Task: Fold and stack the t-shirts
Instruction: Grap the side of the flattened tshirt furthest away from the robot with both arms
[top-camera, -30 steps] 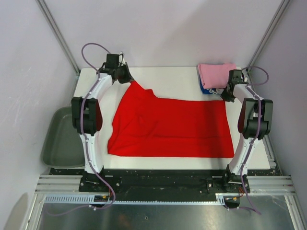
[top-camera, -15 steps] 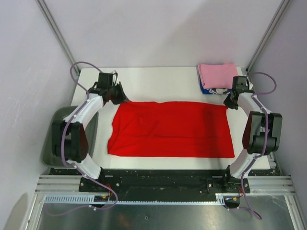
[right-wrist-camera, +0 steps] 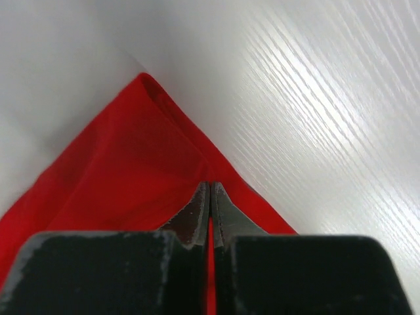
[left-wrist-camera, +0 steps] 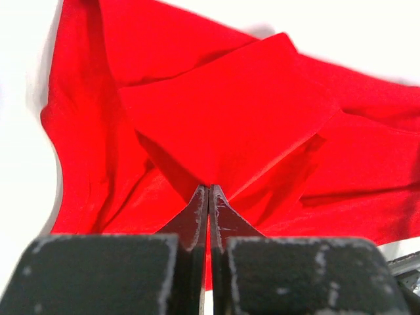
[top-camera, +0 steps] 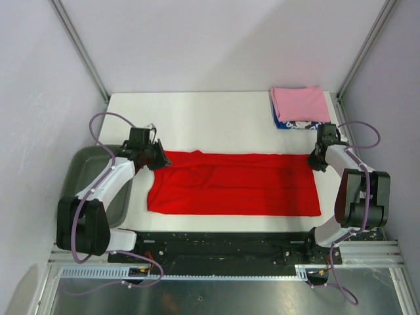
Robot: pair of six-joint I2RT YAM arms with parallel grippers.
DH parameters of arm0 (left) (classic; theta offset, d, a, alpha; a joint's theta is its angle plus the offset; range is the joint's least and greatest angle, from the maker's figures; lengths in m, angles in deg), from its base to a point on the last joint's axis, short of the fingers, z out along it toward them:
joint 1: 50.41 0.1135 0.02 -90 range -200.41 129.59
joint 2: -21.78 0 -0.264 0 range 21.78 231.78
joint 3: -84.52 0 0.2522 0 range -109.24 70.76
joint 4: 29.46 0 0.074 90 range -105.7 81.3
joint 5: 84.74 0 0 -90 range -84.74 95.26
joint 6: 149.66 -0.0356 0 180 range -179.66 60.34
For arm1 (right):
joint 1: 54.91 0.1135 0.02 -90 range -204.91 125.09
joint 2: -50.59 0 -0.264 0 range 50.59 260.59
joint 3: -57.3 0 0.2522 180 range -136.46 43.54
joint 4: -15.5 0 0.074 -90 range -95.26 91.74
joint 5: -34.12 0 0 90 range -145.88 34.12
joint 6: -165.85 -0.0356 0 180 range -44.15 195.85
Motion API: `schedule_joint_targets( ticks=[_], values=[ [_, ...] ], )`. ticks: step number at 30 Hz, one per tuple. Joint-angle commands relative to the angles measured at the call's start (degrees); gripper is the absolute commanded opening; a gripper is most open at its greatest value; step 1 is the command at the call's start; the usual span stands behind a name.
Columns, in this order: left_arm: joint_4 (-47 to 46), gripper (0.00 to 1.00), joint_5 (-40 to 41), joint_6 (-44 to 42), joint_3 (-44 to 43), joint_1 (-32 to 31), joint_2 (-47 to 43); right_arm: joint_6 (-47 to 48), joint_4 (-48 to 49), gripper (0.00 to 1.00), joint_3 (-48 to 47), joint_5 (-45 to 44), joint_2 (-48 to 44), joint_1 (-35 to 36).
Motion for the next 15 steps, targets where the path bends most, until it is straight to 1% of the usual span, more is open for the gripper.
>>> schedule_joint_targets(
  ticks=[1, 15],
  values=[
    [-1.7, 0.0, 0.5, 0.52, 2.75, -0.44, -3.08, -1.79, -0.04, 0.0, 2.71, -1.98, -2.17, -0.45],
    [-1.31, 0.0, -0.28, 1.35, 4.81, -0.43, -10.75, -1.37, -3.73, 0.0, 3.4, -1.66, -9.55, -1.56]
  ],
)
